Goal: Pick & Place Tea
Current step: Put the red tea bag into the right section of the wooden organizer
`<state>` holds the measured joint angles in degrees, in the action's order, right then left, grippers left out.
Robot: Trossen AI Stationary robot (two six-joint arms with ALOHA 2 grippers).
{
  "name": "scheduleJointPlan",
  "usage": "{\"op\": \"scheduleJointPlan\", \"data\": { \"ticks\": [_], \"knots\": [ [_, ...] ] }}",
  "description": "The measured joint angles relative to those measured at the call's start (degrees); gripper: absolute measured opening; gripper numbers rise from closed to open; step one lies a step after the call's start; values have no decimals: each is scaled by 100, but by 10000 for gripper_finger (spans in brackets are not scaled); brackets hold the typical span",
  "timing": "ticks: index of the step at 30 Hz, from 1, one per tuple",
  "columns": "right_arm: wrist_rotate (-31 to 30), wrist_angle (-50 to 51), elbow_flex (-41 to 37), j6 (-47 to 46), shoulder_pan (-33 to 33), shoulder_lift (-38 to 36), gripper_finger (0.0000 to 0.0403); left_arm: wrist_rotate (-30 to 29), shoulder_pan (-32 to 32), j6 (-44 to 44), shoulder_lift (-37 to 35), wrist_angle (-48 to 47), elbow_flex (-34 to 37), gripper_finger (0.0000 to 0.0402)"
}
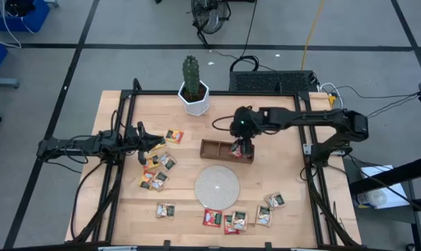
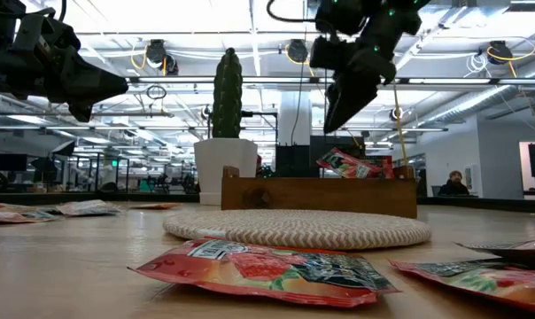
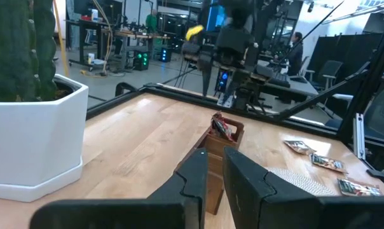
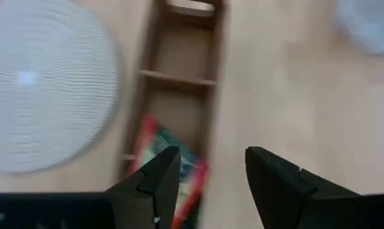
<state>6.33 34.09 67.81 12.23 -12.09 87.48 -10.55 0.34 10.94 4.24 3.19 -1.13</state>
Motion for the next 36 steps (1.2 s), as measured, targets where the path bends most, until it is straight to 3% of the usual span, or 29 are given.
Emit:
{"op": "scheduleJointPlan", "data": {
  "ticks": [3, 23, 36],
  "knots": [
    [448, -14, 1, 47, -123, 123, 162, 0, -1, 1, 1, -1, 0, 51],
    [446, -321, -439, 78, -139, 371, 152, 0, -2, 2, -1, 14, 0, 51],
    [448, -258, -444, 111, -132, 368, 70, 0, -1, 1, -1, 1, 0, 51]
  ]
}}
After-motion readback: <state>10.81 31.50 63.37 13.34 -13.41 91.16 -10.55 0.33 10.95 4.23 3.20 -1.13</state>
